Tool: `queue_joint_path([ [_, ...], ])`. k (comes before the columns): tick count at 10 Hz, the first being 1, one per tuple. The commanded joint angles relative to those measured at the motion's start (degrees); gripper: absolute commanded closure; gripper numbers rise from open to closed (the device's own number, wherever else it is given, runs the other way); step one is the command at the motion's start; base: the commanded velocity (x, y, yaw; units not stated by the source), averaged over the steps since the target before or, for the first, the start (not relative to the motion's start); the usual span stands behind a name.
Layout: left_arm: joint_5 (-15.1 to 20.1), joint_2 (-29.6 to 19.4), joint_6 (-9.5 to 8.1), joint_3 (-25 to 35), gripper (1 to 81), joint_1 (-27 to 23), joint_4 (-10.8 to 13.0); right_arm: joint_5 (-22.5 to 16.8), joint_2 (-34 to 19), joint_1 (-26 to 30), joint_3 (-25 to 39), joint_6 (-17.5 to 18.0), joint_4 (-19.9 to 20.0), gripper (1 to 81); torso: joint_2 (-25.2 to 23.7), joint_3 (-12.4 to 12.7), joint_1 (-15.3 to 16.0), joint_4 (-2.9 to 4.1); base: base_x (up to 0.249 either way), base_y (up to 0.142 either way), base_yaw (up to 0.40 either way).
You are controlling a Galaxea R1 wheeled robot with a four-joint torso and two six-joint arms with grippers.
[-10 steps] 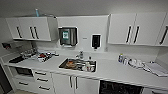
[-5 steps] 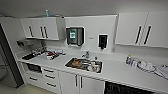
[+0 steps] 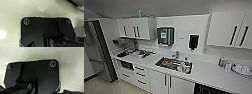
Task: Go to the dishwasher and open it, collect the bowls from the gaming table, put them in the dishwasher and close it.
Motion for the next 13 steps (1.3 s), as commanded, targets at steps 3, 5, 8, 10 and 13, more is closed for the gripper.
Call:
queue_joint_path([
  [3, 2.55, -0.59, 0.01, 0.18, 1.0, -3.20, 0.32, -3.40, -0.39, 3.53, -0.12, -0.17, 0.28, 1.0, 0.00, 0.00, 0.00, 0.00, 0.000, 0.000, 0.194],
  [5, 2.55, -0.59, 0.09, 0.18, 1.0, -3.20, 0.41, -3.40, -0.39, 3.53, -0.12, -0.08, 0.28, 1.0, 0.00, 0.00, 0.00, 0.00, 0.000, 0.000, 0.194],
  [8, 2.55, -0.59, 0.09, 0.18, 1.0, -3.20, 0.50, -3.31, -0.39, 3.36, -0.47, -0.08, 0.28, 1.0, 0.00, 0.00, 0.00, 0.00, 0.000, 0.000, 0.194],
  [10, 2.55, -0.59, 0.09, 0.18, 1.0, -3.20, 0.50, -3.31, -0.39, 3.36, -0.47, -0.08, 0.28, 1.0, 0.00, 0.00, 0.00, 0.00, 0.000, 0.000, 0.194],
  [13, 2.55, -0.59, 0.09, 0.18, 1.0, -3.20, 0.50, -3.31, -0.48, 3.36, -0.56, -0.08, 0.28, 1.0, 0.00, 0.00, 0.00, 0.00, 0.000, 0.000, 0.194],
])
